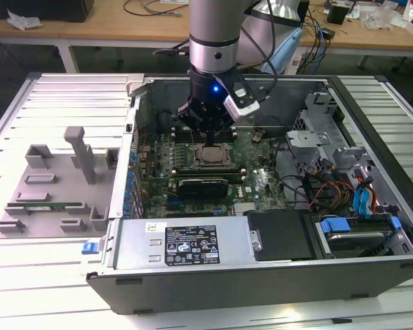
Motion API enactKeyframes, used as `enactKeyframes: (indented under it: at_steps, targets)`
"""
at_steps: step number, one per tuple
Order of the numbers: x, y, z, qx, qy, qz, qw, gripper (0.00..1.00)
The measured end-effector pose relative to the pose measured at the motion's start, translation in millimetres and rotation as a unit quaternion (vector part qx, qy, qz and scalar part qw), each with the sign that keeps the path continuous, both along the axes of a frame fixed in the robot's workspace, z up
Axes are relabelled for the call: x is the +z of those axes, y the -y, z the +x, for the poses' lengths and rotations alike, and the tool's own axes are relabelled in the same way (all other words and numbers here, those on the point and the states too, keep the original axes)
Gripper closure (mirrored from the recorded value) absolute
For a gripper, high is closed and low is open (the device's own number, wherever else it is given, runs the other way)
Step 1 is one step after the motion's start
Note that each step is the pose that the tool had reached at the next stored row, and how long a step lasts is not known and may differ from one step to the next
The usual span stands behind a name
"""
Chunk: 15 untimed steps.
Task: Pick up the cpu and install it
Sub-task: 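Install the first cpu locking lever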
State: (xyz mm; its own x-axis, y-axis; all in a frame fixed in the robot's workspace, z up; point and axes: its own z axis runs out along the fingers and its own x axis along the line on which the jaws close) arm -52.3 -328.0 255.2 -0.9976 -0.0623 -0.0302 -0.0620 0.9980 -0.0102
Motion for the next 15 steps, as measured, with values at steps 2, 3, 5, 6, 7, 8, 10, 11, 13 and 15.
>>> enactKeyframes:
  at_steps: [2,3,5,6,7,8,10,11,13,15]
  targets:
    - [2.3,0.0,0.0,0.000,0.0000,0.0000,1.0000,0.89]
    - [4.0,0.0,0.0,0.000,0.0000,0.0000,1.0000,0.89]
    - [6.5,0.0,0.0,0.000,0.0000,0.0000,1.0000,0.89]
    - [7.2,0.0,0.0,0.000,0.0000,0.0000,1.0000,0.89]
    - [9.7,0.0,0.0,0.000,0.0000,0.0000,1.0000,0.89]
    - [11.9,-0.1,0.0,0.000,0.0000,0.0000,1.0000,0.89]
    - [15.0,-0.2,0.0,0.000,0.0000,0.0000,1.0000,0.89]
    - [15.3,-0.2,0.0,0.000,0.0001,0.0001,1.0000,0.89]
    - [15.7,-0.2,0.0,0.000,0.0000,0.0000,1.0000,0.89]
    - [15.7,-0.2,0.0,0.000,0.0000,0.0001,1.0000,0.89]
